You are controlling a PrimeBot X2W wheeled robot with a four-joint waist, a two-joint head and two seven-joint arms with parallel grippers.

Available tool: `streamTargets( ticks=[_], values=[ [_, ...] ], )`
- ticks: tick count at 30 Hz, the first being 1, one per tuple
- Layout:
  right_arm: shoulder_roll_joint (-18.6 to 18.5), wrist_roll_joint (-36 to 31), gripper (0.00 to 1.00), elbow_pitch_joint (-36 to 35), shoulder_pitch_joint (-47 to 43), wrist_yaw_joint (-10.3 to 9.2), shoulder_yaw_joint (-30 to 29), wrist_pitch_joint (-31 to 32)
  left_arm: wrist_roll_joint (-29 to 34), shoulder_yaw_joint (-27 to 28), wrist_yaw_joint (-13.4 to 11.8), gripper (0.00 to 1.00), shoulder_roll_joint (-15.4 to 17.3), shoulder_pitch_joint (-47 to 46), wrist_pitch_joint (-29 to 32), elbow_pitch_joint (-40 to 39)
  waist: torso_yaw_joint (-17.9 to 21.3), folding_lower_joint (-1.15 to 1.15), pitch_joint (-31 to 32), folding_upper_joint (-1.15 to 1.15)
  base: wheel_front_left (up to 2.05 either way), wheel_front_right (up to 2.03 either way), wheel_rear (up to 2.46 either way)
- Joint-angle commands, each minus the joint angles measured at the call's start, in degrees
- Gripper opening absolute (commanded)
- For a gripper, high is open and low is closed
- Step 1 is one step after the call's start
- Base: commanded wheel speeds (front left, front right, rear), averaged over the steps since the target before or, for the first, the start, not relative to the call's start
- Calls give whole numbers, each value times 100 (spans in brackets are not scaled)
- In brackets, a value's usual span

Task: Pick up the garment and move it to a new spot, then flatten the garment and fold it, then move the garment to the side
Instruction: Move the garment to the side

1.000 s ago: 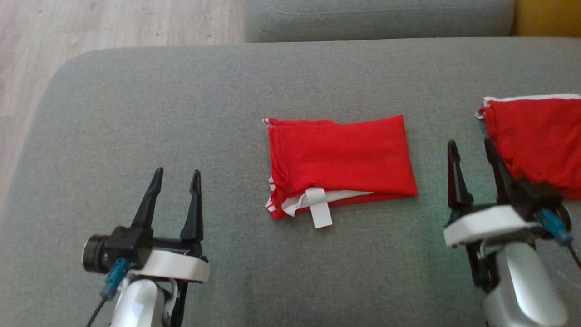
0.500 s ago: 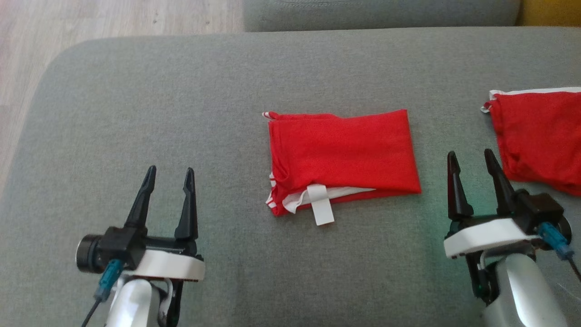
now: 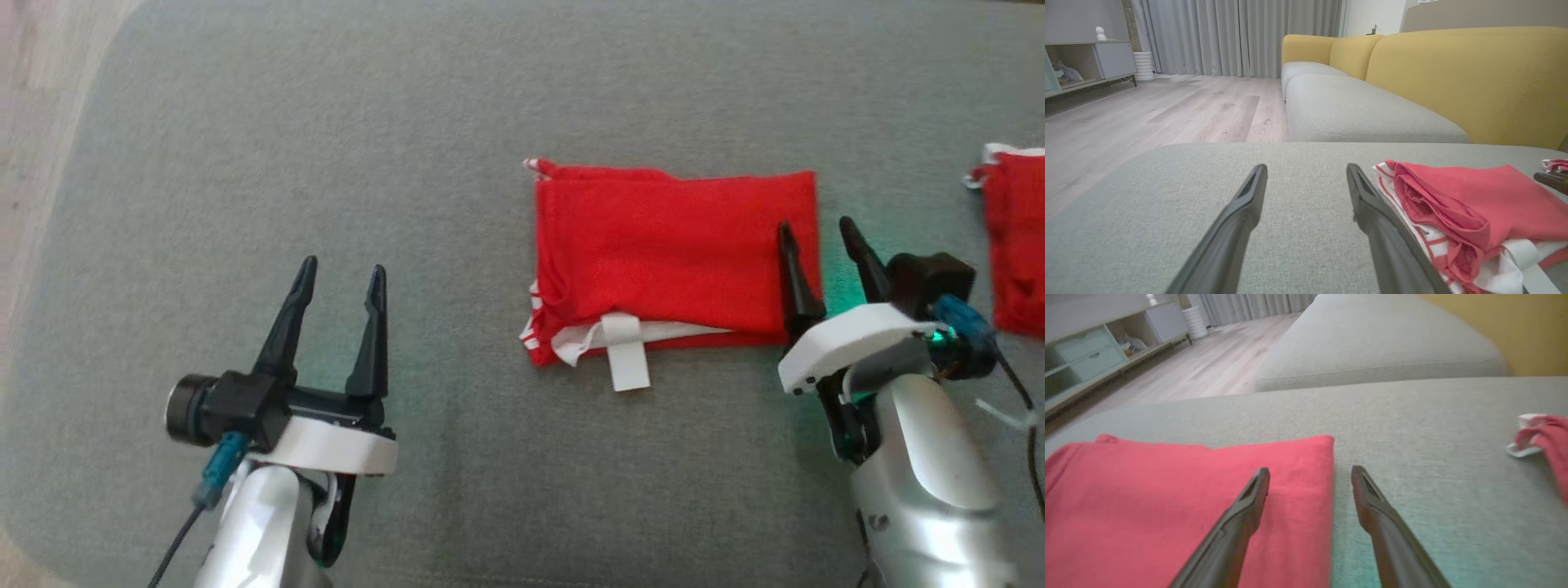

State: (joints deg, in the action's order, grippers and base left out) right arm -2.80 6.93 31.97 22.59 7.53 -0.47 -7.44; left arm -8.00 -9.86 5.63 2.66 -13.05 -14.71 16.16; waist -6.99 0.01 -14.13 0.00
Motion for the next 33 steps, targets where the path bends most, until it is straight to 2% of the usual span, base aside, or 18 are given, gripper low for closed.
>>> streamTargets(
  ticks=[1,8,9,10,16,21,27,29,30,33],
  values=[
    [-8,-129,100,83,221,-4,88,117,-54,76,-2,100,23,-204,-29,-168,-171,-1,-140,0,0,0,0],
    [-8,-114,100,1003,494,-4,146,742,-241,-32,-85,100,22,-259,-29,-113,-329,-1,-206,0,0,0,0],
    [-8,-119,60,1081,517,-4,218,779,-233,-29,-88,100,22,-266,-29,-109,-331,-1,-201,0,0,0,0],
    [-8,-124,0,1122,541,-4,263,757,-213,-22,-94,100,22,-273,-29,-108,-326,-1,-189,0,0,0,0],
    [-8,-324,0,1128,672,-4,357,465,-79,59,-85,100,22,-221,-29,-102,-128,-1,40,0,0,0,0],
    [-8,-649,0,951,612,-4,518,335,-38,28,-75,100,22,-91,-29,-44,195,-1,356,0,0,0,0],
    [-158,-1450,0,393,620,-4,732,484,-32,-8,-108,100,22,-34,-29,-16,723,-1,522,0,0,0,0],
    [-318,-1468,0,188,649,-4,964,609,-55,21,-143,100,22,-42,-29,-37,919,-1,480,0,0,0,0],
    [-633,-1479,0,-29,744,-4,1174,746,-71,82,-174,100,22,-76,-29,-78,1099,-1,383,0,0,0,0],
    [-1193,-1381,0,-342,973,-4,1374,935,-17,120,-147,100,23,-159,-29,-124,1311,-1,132,0,0,0,0]
  ],
)
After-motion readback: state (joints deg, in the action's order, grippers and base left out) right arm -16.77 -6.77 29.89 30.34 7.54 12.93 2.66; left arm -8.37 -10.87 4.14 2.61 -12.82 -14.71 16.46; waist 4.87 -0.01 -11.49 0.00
